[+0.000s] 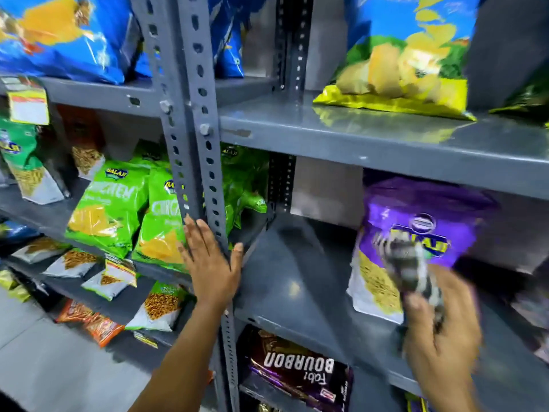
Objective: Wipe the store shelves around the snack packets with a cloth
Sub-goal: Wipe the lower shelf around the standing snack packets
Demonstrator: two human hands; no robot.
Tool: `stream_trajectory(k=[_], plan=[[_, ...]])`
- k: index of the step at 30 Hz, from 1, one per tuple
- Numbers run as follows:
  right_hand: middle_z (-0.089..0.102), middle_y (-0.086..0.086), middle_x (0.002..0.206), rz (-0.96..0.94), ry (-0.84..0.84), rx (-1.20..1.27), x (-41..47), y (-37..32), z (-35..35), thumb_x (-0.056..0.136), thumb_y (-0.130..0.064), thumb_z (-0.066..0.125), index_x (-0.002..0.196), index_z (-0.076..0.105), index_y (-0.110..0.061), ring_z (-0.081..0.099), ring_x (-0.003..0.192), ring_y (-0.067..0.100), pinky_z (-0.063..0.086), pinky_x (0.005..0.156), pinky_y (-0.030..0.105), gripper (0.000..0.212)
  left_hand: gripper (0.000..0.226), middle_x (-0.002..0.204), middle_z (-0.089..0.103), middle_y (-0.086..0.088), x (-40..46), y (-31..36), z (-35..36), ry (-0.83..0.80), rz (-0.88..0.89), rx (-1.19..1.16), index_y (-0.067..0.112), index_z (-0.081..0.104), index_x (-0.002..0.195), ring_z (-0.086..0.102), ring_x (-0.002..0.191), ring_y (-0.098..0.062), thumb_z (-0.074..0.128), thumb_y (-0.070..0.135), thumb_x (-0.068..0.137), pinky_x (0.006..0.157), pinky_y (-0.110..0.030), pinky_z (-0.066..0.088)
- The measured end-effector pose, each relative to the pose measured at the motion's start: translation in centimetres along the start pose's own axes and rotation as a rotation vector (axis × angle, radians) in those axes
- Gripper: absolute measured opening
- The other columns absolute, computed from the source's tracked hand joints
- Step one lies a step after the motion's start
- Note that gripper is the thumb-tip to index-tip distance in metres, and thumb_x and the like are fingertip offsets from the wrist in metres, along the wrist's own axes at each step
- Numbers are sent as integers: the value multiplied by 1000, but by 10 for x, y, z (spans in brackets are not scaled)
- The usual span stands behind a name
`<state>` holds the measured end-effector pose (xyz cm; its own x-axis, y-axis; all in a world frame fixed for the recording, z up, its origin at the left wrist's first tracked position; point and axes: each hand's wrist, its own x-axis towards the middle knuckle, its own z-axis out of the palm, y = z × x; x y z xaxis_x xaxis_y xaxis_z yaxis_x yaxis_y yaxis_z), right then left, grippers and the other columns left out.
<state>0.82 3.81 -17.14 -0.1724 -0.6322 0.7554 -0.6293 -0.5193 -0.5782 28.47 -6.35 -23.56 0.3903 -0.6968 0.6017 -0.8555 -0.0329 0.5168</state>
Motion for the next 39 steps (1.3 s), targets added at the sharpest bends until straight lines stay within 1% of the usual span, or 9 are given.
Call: stream_trajectory(k=[4, 7, 10, 13, 22, 27, 30, 34, 39], plan=[[57, 9, 103, 350, -46, 92, -50, 20, 62, 79, -35, 48, 110, 59, -4, 44, 97, -21, 27, 84, -9, 46, 79, 140, 24, -42, 4, -7, 20, 108, 31, -52, -8, 14, 137, 20, 135, -46, 23, 56, 92, 106, -64, 17], [58, -3, 91, 431, -136, 82, -40, 20, 104, 82, -33, 47, 101, 57, -25, 49, 91, 5, 35, 76, 5, 24, 73, 139, 26, -41, 6, -15, 24, 163, 69, -59, -3, 14, 138, 18, 132, -44, 25, 54, 92, 102, -66, 17], [57, 4, 82, 349, -264, -30, -12, 26, 145, 88, -35, 49, 90, 58, -17, 51, 82, 25, 27, 66, 24, 20, 76, 154, -1, -22, 5, -16, 25, 217, 126, -74, 14, -9, 146, 12, 134, -40, 23, 56, 92, 110, -59, 15], [58, 23, 103, 386, -331, -167, 11, 45, 181, 92, -28, 47, 98, 57, -5, 55, 95, 36, 35, 73, 36, 25, 81, 150, -35, 9, 6, -16, 24, 229, 122, -78, 21, -26, 142, -13, 143, -22, 21, 61, 90, 112, -48, 6], [32, 12, 148, 548, -723, -663, 27, 125, 221, 93, -36, 38, 133, 34, -17, 36, 123, 42, 32, 102, 53, 44, 85, 151, -34, 8, 3, -18, 33, 247, 131, -23, 18, -23, 143, -21, 142, -13, 26, 62, 89, 117, -41, 0], [57, 15, 124, 334, -792, -437, 6, 110, 238, 92, -32, 44, 113, 52, -18, 48, 111, 38, 41, 91, 46, 26, 85, 150, -35, 8, 3, -17, 32, 254, 134, 0, 17, -23, 142, -22, 142, -13, 26, 62, 89, 117, -40, -2], [60, 32, 105, 534, -521, -273, 40, 121, 242, 93, -20, 43, 109, 53, -6, 54, 100, 47, 46, 85, 48, 24, 86, 151, -34, 7, 3, -18, 33, 258, 128, 12, 16, -23, 143, -21, 142, -14, 26, 62, 89, 118, -41, -1], [38, 31, 139, 750, -626, -505, 68, 158, 259, 95, -24, 35, 134, 29, -5, 36, 125, 48, 27, 108, 57, 44, 86, 151, -34, 6, 2, -19, 32, 243, 135, 36, 15, -23, 143, -21, 142, -15, 26, 62, 89, 118, -39, -2], [5, 11, 158, 562, -942, -554, 83, 174, 289, 93, -51, 27, 142, 18, -31, 14, 140, 41, 11, 116, 56, 54, 85, 153, -29, 3, 2, -20, 40, 280, 131, 23, 14, -18, 144, -16, 144, -16, 28, 61, 90, 118, -41, 3]])
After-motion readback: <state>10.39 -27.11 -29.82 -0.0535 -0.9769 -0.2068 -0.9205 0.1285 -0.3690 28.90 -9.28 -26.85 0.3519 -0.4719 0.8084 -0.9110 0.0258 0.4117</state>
